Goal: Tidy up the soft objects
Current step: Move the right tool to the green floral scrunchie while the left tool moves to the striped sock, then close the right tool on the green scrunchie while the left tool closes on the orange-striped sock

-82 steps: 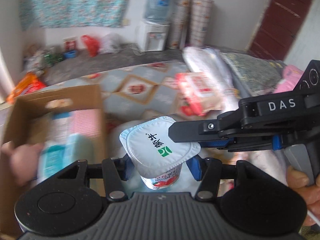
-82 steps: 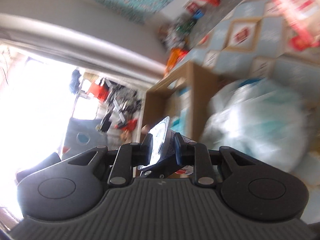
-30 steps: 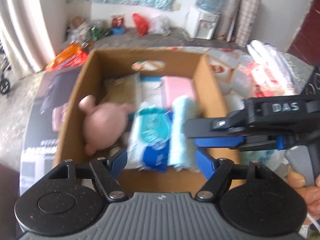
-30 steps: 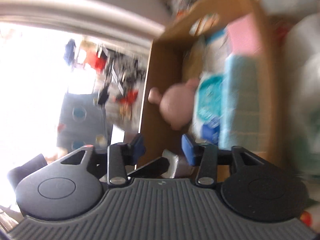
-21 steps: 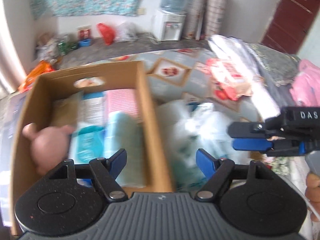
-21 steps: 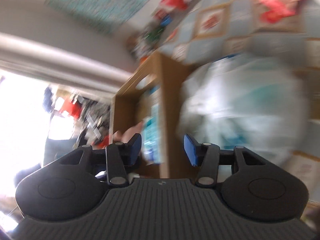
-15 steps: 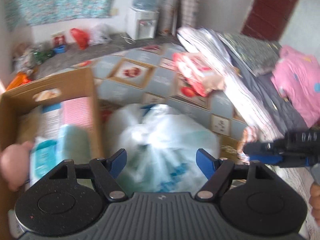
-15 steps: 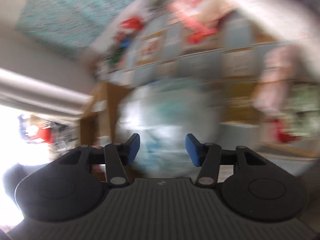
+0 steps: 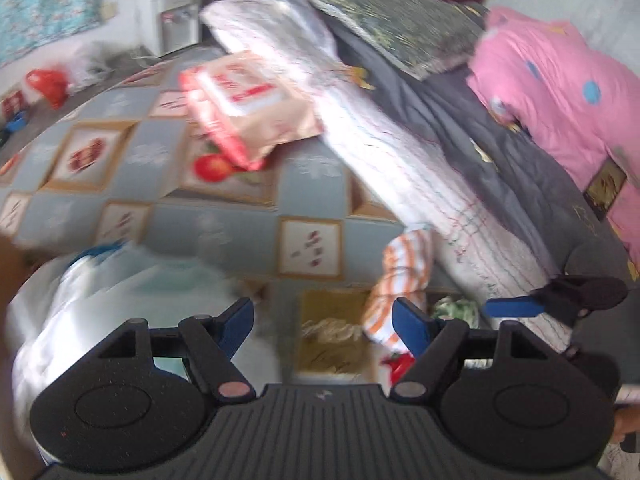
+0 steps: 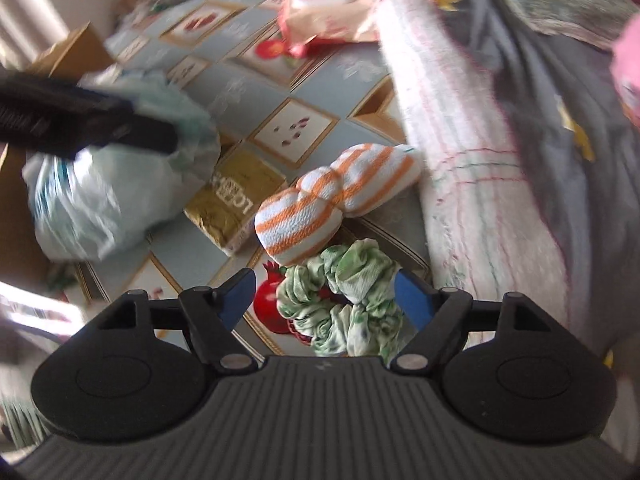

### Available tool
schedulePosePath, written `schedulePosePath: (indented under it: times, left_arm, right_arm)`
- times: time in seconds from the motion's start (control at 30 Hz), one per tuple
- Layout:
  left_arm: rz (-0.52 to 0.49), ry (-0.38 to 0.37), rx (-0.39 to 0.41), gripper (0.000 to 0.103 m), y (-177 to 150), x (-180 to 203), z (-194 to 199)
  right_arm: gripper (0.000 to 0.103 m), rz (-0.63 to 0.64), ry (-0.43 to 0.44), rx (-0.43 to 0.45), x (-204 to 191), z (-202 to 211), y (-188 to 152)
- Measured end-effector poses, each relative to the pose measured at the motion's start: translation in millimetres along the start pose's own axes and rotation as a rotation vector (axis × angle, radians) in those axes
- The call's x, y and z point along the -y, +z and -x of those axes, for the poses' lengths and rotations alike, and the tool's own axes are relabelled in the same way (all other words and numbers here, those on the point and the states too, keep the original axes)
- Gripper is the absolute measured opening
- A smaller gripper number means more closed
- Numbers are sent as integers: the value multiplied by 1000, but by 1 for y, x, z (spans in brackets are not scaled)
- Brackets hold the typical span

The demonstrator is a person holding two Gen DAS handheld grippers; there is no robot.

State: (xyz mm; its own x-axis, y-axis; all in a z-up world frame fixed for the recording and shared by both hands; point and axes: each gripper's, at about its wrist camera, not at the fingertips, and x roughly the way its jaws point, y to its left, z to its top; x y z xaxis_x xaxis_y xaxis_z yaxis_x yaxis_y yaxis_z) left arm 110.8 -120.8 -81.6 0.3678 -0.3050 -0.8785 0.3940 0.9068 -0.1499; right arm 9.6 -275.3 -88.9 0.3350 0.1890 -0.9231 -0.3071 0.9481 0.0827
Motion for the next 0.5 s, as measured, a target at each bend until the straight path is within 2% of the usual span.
schedulePosePath:
  times: [0.13, 0.3, 0.4, 0.5]
  left_arm:
    - [-57, -15, -44, 77, 17, 23, -30]
    - [-112, -5, -104, 77, 28, 48, -65]
    - [-142, -3, -120, 77, 28, 60, -82]
    - [-124, -23, -157, 72, 28, 65, -96]
  right_arm:
    - [80, 99, -20, -19, -4, -15, -1]
    - [81, 152, -45, -32, -3, -29, -5]
    - [80, 130, -52, -36, 3, -33, -5]
    - [78, 76, -43, -26, 12, -34, -3]
